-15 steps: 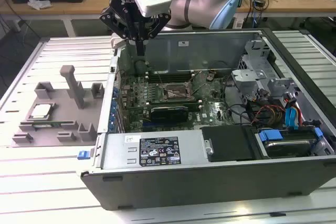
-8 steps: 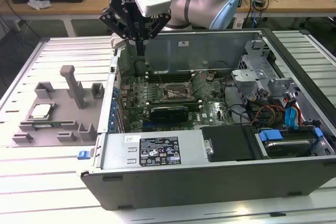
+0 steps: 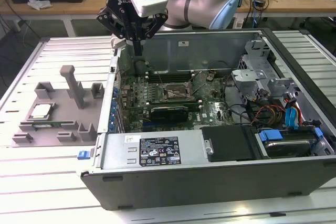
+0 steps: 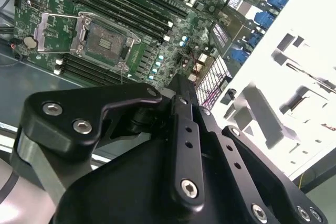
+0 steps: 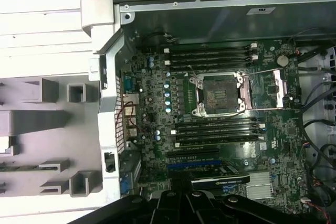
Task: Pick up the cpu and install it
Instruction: 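Reach for the cpu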
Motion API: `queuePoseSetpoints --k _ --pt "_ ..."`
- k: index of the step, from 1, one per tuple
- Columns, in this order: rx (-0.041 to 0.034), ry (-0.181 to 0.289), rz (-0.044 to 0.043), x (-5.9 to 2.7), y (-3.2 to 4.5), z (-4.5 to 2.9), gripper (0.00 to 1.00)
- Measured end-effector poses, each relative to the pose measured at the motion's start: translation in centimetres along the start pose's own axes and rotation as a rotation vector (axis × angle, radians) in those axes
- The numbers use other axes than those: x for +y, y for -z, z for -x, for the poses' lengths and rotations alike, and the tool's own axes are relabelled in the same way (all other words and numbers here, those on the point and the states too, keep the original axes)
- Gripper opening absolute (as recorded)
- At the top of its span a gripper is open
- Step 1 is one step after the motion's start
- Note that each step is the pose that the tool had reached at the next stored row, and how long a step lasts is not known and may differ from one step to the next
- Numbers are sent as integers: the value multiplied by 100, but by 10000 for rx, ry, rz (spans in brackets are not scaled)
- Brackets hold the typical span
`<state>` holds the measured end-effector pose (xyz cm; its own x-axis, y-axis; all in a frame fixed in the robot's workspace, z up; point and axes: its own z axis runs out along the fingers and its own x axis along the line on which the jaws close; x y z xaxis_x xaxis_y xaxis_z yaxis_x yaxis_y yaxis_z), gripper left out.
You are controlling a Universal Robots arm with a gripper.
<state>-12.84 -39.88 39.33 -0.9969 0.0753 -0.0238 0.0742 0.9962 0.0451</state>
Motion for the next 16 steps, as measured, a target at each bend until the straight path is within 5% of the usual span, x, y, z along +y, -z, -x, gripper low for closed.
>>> queuePoseSetpoints --k 16 --pt "-55 3 4 -8 5 -194 11"
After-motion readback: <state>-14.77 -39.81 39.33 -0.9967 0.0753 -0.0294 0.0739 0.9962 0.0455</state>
